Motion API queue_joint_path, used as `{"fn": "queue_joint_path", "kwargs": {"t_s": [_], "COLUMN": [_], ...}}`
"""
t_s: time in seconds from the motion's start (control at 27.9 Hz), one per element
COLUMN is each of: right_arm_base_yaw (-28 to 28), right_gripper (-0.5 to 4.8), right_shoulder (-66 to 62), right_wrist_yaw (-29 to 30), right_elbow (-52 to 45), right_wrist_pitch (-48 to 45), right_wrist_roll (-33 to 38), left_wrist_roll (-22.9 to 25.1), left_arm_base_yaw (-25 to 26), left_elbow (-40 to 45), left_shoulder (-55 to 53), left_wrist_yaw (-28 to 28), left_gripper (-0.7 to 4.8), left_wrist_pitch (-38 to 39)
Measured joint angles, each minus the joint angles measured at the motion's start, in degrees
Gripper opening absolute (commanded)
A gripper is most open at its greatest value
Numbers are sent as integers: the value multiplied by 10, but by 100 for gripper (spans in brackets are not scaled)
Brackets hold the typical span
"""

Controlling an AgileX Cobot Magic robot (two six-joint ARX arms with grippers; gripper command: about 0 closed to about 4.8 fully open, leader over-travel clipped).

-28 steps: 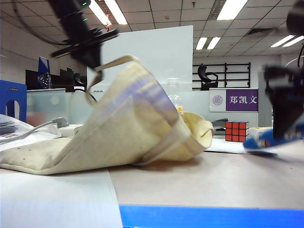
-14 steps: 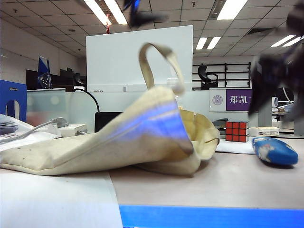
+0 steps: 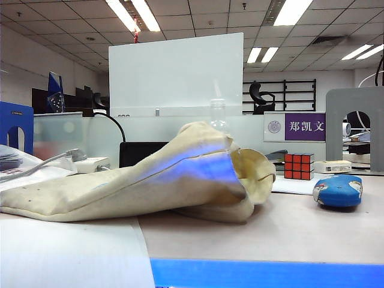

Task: Take the glasses case out of the canvas bag and put it on the table.

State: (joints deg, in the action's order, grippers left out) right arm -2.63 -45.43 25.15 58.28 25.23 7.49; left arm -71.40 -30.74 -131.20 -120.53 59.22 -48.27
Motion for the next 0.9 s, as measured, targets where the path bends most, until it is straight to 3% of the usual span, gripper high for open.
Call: {"fn": "queue_joint_path", "kwargs": {"t_s": [0.11,0.18,0.22,0.25,0.29,0.36,0.39,0.43,0.57,0.9], "right_arm_base_yaw": [0,0,0,0,0,-1,0,2,5,5], "right_gripper": [-8,-8,-8,-8,-8,-8,-8,-8,-8,-3], "right_shoulder": [156,238,290,350,412,449,447,431,422,439], "right_wrist_yaw": [-89,-159,-190,-218,-247,-300,-322,-322,-295,-257], "right_elbow": [4,-3,-24,-51,-78,-122,-128,-140,-221,-427], "right_wrist_pitch": [0,36,67,103,122,133,189,222,198,-57], "right_wrist_roll": [0,-3,-4,-4,-4,-4,-2,1,24,29], "left_wrist_roll": [82,179,260,360,458,598,637,669,707,732], "left_arm_base_yaw": [57,77,84,90,97,104,103,101,97,110], "left_elbow": [0,1,1,2,2,0,-1,3,20,70], "left_shoulder": [0,9,23,45,72,116,128,136,158,305], "left_wrist_yaw": [-62,-71,-93,-153,-258,-488,-535,-546,-520,-591], "left_gripper": [-5,-5,-5,-5,-5,-5,-5,-5,-5,-5], "left_wrist_pitch": [127,251,348,463,577,777,831,885,967,918]}}
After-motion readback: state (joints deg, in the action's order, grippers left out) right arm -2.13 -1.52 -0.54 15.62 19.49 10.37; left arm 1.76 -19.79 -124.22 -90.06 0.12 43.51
